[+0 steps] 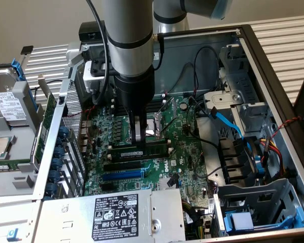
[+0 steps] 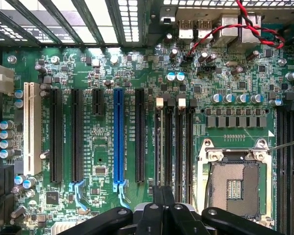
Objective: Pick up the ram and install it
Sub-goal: 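Press down the ram until it locks into place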
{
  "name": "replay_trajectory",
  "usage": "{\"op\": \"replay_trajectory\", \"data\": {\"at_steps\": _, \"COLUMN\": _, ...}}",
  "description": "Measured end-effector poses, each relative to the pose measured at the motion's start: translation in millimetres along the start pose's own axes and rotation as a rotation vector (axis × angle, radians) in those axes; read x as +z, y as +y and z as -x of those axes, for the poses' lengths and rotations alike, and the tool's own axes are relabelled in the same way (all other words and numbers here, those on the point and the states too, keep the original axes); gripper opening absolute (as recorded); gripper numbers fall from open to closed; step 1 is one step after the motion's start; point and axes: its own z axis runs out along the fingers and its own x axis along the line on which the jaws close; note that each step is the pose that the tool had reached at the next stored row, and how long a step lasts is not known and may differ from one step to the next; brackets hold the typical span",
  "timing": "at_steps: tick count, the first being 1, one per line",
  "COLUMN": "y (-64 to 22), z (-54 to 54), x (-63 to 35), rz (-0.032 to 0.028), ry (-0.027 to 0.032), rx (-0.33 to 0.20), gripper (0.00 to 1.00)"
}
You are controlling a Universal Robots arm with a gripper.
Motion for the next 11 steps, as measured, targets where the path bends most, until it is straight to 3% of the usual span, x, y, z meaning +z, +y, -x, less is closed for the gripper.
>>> {"op": "replay_trajectory", "data": {"at_steps": 6, "y": -0.1, "z": -1.1, "x": -0.1, "rz": 0.0012, "ry": -0.0002, "rx": 0.0, "gripper": 0.11}}
{"op": "replay_trajectory", "data": {"at_steps": 11, "y": 0.0, "z": -1.1, "x": 0.2, "rz": 0.0016, "ry": -0.0077, "rx": 0.0, "gripper": 0.11}}
